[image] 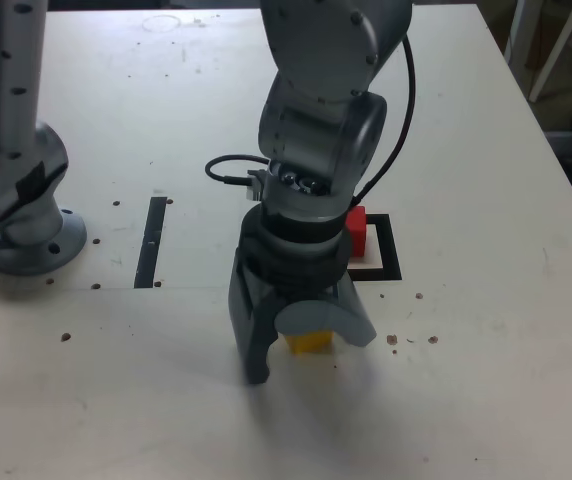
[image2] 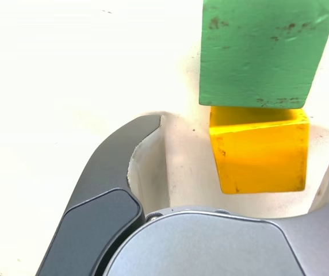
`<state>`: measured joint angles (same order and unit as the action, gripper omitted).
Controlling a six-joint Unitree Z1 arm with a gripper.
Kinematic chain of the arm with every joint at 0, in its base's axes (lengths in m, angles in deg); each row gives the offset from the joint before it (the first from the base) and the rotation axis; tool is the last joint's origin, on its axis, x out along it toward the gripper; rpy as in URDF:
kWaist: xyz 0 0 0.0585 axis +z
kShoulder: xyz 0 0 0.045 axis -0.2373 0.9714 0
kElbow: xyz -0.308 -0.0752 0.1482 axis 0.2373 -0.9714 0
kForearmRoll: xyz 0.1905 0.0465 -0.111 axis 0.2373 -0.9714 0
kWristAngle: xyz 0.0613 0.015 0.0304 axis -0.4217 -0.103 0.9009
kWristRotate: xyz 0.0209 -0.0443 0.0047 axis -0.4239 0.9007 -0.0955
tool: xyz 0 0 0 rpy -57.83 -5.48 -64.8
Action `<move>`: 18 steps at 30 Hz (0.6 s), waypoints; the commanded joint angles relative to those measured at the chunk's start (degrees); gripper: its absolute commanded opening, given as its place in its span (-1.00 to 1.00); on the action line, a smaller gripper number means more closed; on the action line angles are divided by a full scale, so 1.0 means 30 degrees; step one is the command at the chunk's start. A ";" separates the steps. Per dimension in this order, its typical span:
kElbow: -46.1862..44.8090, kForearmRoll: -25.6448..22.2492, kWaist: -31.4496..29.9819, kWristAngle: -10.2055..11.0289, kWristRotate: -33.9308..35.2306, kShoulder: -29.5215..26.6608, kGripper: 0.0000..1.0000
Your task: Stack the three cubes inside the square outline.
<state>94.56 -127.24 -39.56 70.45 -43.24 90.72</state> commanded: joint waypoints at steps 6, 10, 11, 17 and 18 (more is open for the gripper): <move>0.0121 0.0311 0.0000 0.0015 -0.0112 0.0298 0.43; 0.0184 0.0479 -0.0002 0.0168 -0.0087 0.0315 0.05; 0.0186 0.0548 -0.0002 0.0226 -0.0087 0.0316 -0.05; 0.0067 0.0998 -0.0002 0.0437 -0.0179 0.0296 -0.37; 0.0034 0.1053 -0.0002 0.0416 -0.0220 0.0281 -0.38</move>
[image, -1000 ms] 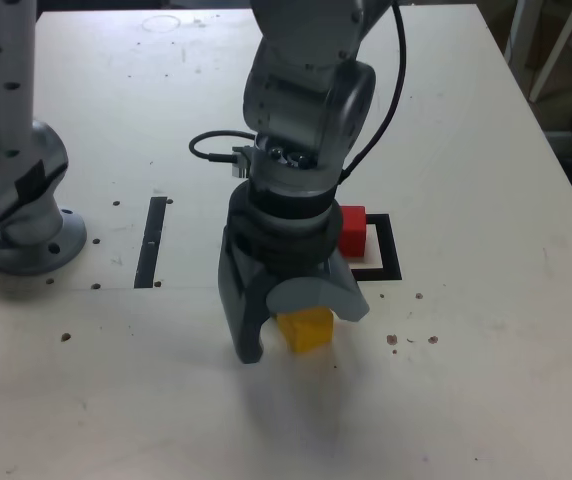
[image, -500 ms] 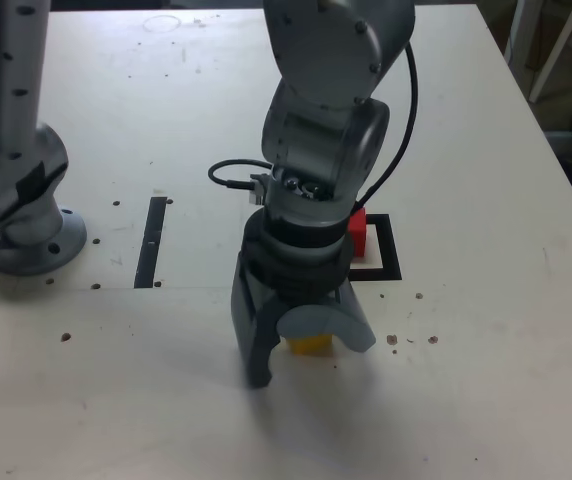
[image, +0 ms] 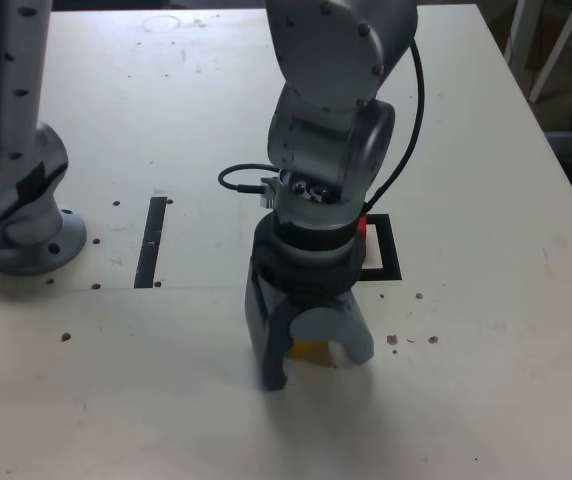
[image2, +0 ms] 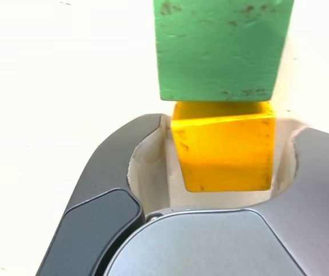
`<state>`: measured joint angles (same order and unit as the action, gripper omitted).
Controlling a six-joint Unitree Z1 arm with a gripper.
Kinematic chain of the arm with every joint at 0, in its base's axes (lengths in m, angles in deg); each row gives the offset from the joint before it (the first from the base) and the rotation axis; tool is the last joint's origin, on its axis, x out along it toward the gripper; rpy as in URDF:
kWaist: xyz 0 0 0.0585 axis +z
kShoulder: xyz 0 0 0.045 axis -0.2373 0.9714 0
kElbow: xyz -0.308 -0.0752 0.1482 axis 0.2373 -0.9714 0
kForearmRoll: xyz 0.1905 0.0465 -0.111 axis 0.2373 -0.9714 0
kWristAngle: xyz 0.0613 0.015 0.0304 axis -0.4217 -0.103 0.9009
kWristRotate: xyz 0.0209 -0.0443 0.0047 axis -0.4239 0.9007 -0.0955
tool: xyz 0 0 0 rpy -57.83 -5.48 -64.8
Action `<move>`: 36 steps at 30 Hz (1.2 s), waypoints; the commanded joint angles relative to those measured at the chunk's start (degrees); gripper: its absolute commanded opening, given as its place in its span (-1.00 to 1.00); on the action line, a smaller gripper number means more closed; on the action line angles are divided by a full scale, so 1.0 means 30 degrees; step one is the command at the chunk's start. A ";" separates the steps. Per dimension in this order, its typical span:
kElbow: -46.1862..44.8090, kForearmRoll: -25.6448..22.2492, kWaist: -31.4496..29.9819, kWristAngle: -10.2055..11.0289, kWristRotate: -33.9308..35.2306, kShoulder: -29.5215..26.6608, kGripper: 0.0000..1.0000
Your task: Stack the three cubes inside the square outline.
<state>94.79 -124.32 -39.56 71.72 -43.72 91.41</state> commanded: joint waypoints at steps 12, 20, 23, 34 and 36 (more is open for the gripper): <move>-0.0320 0.0301 -0.0002 -0.0083 -0.0486 -0.0096 -0.42; -0.0534 0.0175 -0.0002 0.0229 -0.0912 -0.0444 -0.42; -0.0500 -0.0362 -0.0005 0.0667 -0.1151 -0.0971 -0.42; 0.0338 -0.4741 -0.0258 0.2664 -0.2248 -0.4495 -0.42; 0.1038 -0.5831 -0.0226 0.2992 -0.3041 -0.4870 -0.42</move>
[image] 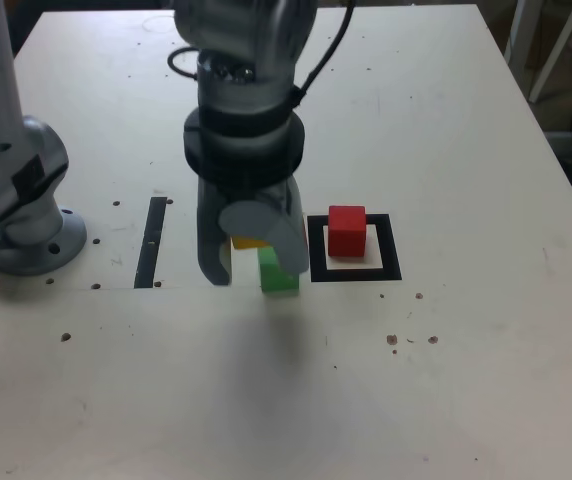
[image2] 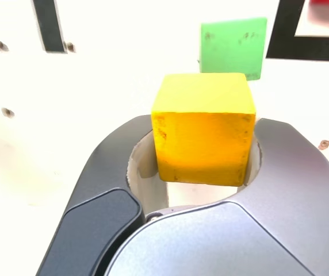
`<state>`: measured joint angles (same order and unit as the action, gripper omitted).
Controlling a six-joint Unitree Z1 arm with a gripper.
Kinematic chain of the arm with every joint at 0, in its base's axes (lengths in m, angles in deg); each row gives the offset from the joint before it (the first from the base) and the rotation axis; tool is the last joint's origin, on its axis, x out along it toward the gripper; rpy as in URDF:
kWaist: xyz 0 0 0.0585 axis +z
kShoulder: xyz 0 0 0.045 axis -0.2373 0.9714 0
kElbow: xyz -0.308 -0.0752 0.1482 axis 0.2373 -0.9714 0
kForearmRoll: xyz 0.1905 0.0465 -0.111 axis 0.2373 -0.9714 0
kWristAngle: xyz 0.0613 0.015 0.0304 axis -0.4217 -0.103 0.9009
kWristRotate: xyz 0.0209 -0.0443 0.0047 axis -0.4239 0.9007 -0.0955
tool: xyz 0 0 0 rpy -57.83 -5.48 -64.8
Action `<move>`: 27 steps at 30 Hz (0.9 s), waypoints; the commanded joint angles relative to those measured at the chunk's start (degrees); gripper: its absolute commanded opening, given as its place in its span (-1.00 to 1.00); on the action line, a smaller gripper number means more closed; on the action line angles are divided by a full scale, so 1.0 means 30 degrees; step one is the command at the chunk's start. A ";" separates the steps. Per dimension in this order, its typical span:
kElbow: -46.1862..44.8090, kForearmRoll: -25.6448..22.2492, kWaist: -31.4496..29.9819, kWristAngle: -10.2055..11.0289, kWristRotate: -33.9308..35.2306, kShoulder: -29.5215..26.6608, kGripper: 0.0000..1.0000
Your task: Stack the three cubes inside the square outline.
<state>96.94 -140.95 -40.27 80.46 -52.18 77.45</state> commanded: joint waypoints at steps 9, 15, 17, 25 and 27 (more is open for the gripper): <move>0.2867 -0.3135 0.1348 0.0790 -0.4589 -0.0140 -0.42; 0.4291 -0.3888 0.2370 0.0979 -0.7348 0.0749 -0.42; 0.5058 -0.4218 0.2657 0.0992 -0.8235 0.1315 -0.42; 0.6984 -0.5035 0.4332 0.0835 -1.0487 0.3103 -0.42; 0.7100 -0.5037 0.4674 0.0793 -1.0775 0.3332 -0.42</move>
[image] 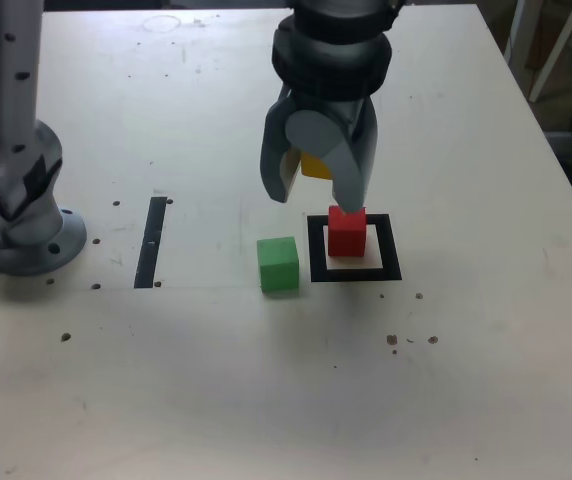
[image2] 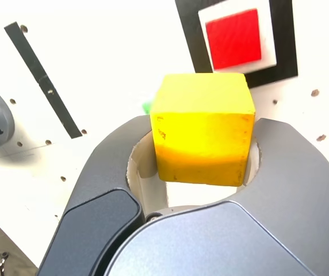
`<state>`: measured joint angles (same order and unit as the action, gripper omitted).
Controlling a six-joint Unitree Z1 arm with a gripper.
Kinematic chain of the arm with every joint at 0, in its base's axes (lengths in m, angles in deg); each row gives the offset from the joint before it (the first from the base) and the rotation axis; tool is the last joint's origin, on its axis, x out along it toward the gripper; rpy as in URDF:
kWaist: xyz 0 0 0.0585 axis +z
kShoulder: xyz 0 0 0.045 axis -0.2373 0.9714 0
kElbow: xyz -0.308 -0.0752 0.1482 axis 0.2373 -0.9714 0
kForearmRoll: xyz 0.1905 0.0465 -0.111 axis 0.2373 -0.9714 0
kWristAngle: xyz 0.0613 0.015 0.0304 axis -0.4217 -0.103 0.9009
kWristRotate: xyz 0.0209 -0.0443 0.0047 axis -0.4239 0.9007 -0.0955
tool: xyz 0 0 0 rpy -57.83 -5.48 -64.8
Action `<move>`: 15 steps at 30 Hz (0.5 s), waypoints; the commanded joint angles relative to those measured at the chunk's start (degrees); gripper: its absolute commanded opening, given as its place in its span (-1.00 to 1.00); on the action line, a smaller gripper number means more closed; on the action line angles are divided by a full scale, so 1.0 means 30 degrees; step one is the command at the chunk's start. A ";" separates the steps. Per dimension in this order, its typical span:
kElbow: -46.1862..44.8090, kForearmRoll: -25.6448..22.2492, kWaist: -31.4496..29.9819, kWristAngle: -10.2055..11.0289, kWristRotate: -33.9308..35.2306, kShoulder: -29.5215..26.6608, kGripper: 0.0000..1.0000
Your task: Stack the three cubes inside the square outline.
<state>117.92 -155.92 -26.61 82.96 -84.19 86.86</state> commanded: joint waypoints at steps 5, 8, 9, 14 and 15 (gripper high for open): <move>0.0341 0.0059 0.0544 -0.0189 -0.0580 0.0708 -0.41; 0.0464 0.0157 0.0640 -0.0332 -0.0813 0.1028 -0.41; 0.0480 0.0210 0.0689 -0.0395 -0.0923 0.1158 -0.41; 0.0338 0.0591 0.0823 -0.0509 -0.1247 0.1455 -0.41; 0.0290 0.0711 0.0830 -0.0521 -0.1304 0.1477 -0.41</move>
<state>118.98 -154.08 -24.20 81.46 -87.86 91.05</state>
